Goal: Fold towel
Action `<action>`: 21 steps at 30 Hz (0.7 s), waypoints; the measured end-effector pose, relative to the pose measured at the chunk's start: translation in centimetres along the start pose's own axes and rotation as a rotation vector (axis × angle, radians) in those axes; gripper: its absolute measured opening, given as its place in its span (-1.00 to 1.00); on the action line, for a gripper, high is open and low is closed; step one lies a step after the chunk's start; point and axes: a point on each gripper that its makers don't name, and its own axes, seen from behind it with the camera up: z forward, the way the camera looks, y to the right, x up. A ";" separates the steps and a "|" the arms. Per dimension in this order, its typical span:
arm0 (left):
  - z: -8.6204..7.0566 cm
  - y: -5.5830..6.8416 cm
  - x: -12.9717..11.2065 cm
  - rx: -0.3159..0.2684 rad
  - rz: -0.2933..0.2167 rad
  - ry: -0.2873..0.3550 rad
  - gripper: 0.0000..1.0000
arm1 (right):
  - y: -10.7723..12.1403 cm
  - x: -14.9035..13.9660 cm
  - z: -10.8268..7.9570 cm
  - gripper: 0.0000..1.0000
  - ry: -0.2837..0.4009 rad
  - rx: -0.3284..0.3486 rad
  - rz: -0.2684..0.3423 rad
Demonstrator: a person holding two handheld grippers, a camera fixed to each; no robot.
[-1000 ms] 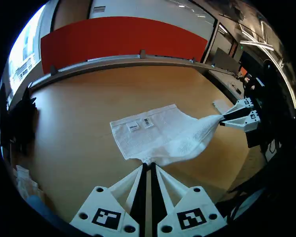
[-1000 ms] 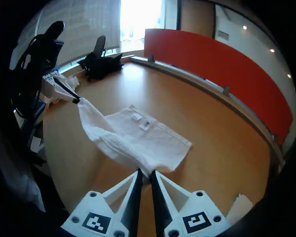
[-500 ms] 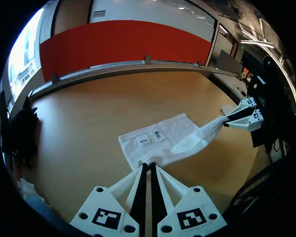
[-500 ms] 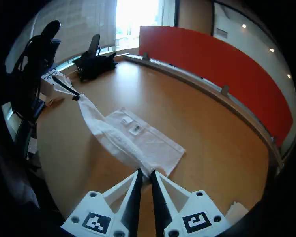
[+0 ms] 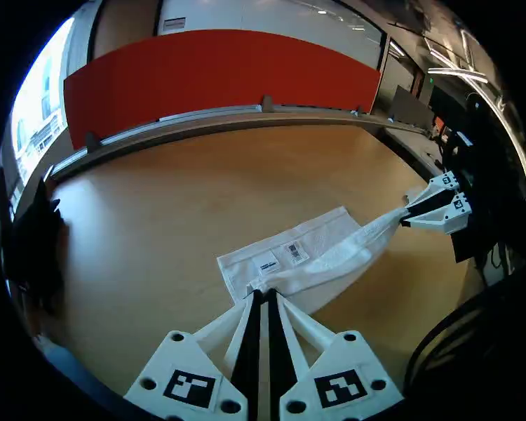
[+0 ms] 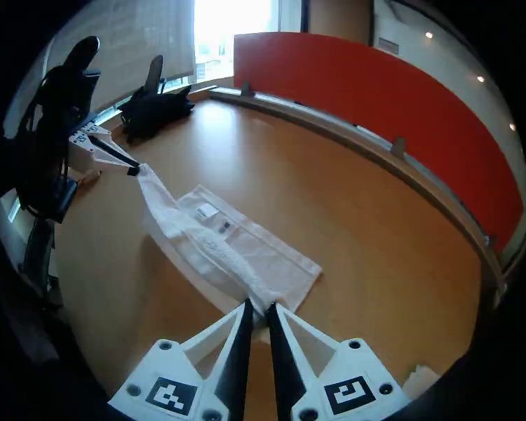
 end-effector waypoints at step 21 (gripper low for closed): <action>5.8 -1.6 -1.6 0.011 0.016 -0.045 -0.86 | 2.0 -2.4 5.2 -0.65 -0.089 -0.014 0.059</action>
